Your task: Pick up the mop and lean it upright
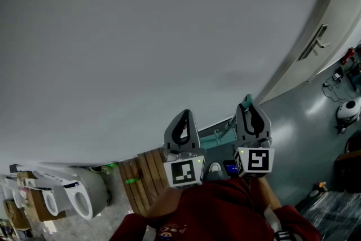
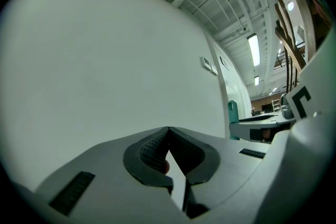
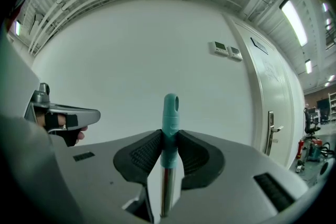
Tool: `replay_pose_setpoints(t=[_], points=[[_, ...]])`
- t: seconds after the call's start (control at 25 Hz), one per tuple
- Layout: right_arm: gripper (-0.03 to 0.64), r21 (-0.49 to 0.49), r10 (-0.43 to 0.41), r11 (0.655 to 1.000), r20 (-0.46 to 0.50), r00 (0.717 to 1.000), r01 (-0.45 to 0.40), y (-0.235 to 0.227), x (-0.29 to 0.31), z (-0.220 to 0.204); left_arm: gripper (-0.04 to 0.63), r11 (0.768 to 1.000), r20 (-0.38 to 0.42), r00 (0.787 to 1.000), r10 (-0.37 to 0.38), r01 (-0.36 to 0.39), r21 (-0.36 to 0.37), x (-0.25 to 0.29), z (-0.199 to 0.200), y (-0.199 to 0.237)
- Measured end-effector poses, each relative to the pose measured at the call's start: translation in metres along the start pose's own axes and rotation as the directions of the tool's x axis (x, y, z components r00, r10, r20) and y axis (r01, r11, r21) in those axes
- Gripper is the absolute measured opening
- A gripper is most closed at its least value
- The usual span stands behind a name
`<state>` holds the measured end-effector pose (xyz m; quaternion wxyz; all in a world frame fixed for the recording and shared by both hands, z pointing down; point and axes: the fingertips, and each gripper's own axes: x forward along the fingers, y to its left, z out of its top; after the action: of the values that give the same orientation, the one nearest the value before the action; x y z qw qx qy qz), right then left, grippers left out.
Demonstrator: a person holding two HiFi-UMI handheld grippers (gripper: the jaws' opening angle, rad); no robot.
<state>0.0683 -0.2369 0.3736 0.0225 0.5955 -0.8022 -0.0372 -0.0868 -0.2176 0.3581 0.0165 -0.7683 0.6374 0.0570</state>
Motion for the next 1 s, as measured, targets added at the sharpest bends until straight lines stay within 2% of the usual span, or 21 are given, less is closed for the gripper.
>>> replay_pose_setpoints(t=[0.12,0.32,0.48,0.76,1.0], points=[[0.107,0.004,-0.008,1.000,-0.037,0.999,0.008,0.000,0.005,-0.018,0.014,1.000,-0.036,0.999,0.007,-0.007,0.025,0.000,-0.009,0.003],[0.107,0.006,-0.022,1.000,-0.079,0.997,0.023,0.003,0.013,-0.046,0.014,1.000,-0.015,1.000,0.007,-0.007,0.006,0.002,-0.007,0.004],[0.107,0.006,-0.030,0.999,-0.149,0.988,0.031,0.001,0.017,-0.080,0.014,1.000,-0.012,1.000,0.005,-0.005,0.004,0.003,-0.007,0.005],[0.107,-0.011,-0.018,1.000,-0.217,0.976,0.017,0.007,0.022,-0.120,0.014,1.000,-0.014,1.000,0.001,-0.001,0.003,0.005,-0.008,0.004],[0.107,0.046,-0.004,0.999,-0.283,0.959,0.018,0.014,0.020,-0.134,0.014,1.000,-0.021,1.000,-0.009,0.009,0.011,0.006,-0.011,0.003]])
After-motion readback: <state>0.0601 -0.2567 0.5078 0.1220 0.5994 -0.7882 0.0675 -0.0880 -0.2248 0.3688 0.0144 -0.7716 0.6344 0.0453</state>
